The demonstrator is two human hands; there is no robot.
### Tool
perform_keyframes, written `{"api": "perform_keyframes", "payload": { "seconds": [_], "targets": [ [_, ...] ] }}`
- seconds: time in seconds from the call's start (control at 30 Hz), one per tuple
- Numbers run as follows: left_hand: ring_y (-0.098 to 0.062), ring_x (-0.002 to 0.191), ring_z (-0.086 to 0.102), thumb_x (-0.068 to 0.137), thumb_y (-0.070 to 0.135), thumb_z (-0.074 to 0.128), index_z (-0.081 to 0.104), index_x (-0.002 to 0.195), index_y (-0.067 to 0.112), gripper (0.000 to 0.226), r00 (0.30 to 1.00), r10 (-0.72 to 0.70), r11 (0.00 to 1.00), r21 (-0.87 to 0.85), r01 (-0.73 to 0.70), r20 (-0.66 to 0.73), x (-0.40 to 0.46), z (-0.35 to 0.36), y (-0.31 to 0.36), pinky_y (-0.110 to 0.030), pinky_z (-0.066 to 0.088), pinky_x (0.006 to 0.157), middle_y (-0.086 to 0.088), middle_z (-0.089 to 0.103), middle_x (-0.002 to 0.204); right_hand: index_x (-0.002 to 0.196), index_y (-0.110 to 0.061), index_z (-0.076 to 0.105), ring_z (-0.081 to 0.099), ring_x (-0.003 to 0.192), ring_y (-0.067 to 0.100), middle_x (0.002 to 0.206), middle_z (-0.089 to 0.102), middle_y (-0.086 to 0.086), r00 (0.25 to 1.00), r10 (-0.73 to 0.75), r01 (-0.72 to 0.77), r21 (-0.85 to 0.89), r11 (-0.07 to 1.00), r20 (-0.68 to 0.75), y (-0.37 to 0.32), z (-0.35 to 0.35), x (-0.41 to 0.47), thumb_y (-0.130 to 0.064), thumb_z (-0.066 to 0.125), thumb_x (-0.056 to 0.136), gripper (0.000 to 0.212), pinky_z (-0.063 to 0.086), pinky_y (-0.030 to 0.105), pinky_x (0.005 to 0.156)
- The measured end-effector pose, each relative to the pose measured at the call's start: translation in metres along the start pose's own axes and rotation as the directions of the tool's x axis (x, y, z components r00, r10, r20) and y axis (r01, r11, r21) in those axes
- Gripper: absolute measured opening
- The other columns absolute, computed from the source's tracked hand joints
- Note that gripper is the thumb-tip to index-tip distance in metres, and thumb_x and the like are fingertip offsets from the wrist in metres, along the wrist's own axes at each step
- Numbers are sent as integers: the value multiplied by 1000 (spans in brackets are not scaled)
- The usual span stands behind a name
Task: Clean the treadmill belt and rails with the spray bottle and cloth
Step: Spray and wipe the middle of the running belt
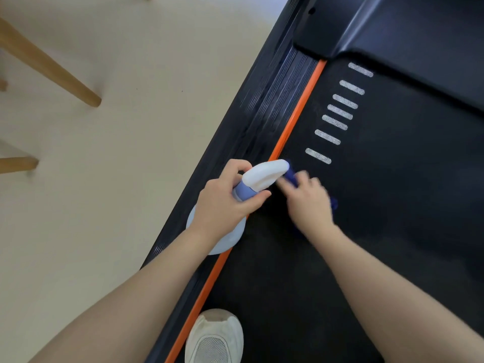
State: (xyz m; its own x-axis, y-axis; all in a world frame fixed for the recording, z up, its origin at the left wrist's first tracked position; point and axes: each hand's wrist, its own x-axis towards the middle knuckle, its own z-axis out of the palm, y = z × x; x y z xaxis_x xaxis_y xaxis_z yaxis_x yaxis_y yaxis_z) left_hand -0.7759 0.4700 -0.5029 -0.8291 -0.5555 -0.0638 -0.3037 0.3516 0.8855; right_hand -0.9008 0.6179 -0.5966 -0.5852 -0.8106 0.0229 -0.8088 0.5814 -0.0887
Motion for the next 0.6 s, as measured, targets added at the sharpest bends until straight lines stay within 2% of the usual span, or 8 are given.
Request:
{"api": "perform_keyframes", "payload": {
  "seconds": [0.03, 0.1, 0.17, 0.27, 0.37, 0.47, 0.53, 0.6],
  "targets": [
    [-6, 80, 62, 71, 49, 62, 48, 100, 30, 38, 1000, 0, 1000, -17, 0, -21, -1, -2, -1, -27, 52, 64, 17, 62, 86, 107, -16, 66, 49, 57, 32, 85, 55, 20, 990, 138, -137, 14, 990, -30, 5, 1, 9, -2, 56, 70, 41, 40, 34, 45],
    [4, 81, 59, 72, 46, 62, 49, 100, 27, 36, 999, -15, 999, -44, 13, -32, -2, -4, 0, -13, 46, 62, 30, 60, 87, 109, -15, 65, 50, 57, 32, 87, 56, 20, 978, 201, -199, 50, 979, -48, -11, 5, 2, -3, 54, 69, 44, 41, 34, 47],
    [6, 80, 59, 71, 45, 62, 50, 99, 26, 36, 998, -33, 998, -58, 31, -46, 0, -6, 1, -11, 44, 63, 33, 60, 85, 108, -15, 65, 50, 57, 30, 85, 55, 16, 999, 33, -34, 107, 994, 11, -42, 7, -26, -7, 54, 68, 42, 42, 34, 46],
    [6, 79, 60, 72, 43, 65, 54, 96, 17, 37, 999, -35, 998, -53, 33, -33, 2, -4, 0, -11, 45, 61, 31, 61, 81, 109, -16, 65, 51, 58, 29, 87, 58, 14, 963, -239, 222, 136, 965, 127, -49, 2, -44, -12, 75, 61, 50, 44, 33, 48],
    [5, 73, 57, 74, 31, 69, 53, 90, 9, 31, 998, -51, 997, -57, 49, -32, 0, -4, -2, -11, 41, 56, 28, 58, 77, 108, -14, 66, 51, 56, 30, 82, 55, 15, 998, -16, 11, 73, 997, 61, -18, 1, -13, -6, 66, 64, 45, 40, 33, 46],
    [5, 76, 58, 74, 33, 69, 53, 91, 8, 34, 999, -41, 997, -60, 40, -19, -1, -4, -2, -9, 41, 57, 29, 57, 79, 110, -11, 66, 52, 58, 33, 88, 58, 21, 972, 232, -235, 71, 969, 41, -26, -1, -7, 0, 70, 61, 50, 42, 34, 47],
    [0, 74, 59, 72, 44, 64, 53, 90, 12, 38, 999, -33, 998, -53, 32, -18, -1, -3, -1, -10, 41, 57, 21, 59, 77, 119, -13, 60, 55, 66, 36, 97, 55, 20, 964, 169, -201, 147, 968, 207, -56, -9, -27, -4, 70, 66, 54, 45, 37, 50],
    [-4, 78, 60, 72, 49, 60, 53, 91, 15, 40, 1000, -8, 1000, -17, 8, -1, -1, -3, 1, -15, 45, 58, 17, 59, 75, 133, -18, 48, 56, 82, 32, 112, 51, 16, 916, -88, 8, 201, 980, 391, -63, -17, -42, -13, 66, 78, 58, 47, 38, 59]
  ]
}}
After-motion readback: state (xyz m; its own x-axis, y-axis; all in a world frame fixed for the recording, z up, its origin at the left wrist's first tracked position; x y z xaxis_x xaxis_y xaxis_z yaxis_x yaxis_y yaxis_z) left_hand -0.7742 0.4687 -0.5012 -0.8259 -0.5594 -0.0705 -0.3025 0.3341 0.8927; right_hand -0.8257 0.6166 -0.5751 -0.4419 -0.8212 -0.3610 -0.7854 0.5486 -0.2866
